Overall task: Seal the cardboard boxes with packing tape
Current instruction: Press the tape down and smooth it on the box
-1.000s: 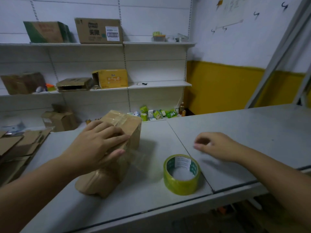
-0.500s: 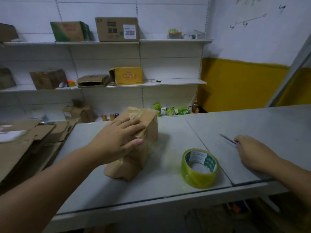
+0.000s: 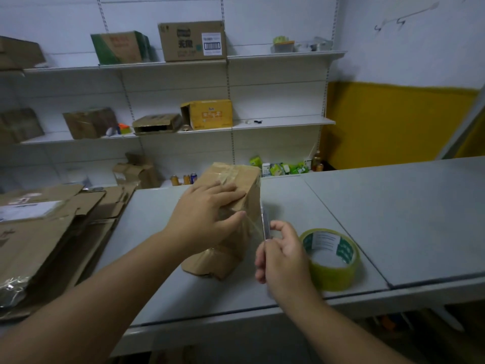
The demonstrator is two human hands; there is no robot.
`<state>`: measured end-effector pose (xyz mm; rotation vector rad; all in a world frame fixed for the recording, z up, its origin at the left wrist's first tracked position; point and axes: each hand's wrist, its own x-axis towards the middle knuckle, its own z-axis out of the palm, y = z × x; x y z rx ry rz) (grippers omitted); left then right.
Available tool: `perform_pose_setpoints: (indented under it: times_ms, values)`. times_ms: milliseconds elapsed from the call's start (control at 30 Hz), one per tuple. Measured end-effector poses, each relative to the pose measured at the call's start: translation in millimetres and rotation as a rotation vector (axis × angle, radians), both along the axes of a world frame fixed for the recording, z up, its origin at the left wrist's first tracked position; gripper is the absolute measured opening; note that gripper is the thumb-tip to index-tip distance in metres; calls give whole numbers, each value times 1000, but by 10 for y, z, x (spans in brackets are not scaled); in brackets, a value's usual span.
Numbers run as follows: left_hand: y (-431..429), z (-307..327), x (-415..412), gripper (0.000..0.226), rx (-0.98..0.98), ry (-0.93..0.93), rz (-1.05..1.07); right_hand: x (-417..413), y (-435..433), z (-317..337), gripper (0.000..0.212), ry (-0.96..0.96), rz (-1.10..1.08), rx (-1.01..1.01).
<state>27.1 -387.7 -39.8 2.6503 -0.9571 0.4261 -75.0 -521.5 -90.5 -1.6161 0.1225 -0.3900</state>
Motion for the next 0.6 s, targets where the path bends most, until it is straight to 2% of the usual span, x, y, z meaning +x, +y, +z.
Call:
perform_pose_setpoints:
  times_ms: [133,233,433,600]
  values:
    - [14,-26,19,69,15,-15,-9,152,-82,-70,15,-90,-81,-209]
    - [19,-50,30,67,13,-33,-3,188,-134,-126,14,-78,-68,-265]
    - [40,-73,58,66,14,-45,-12,151,-150,-190,16,-140,-18,-275]
    - [-29,-68,39,71,-70,-23,42,155,-179,-198,32,-175,13,-197]
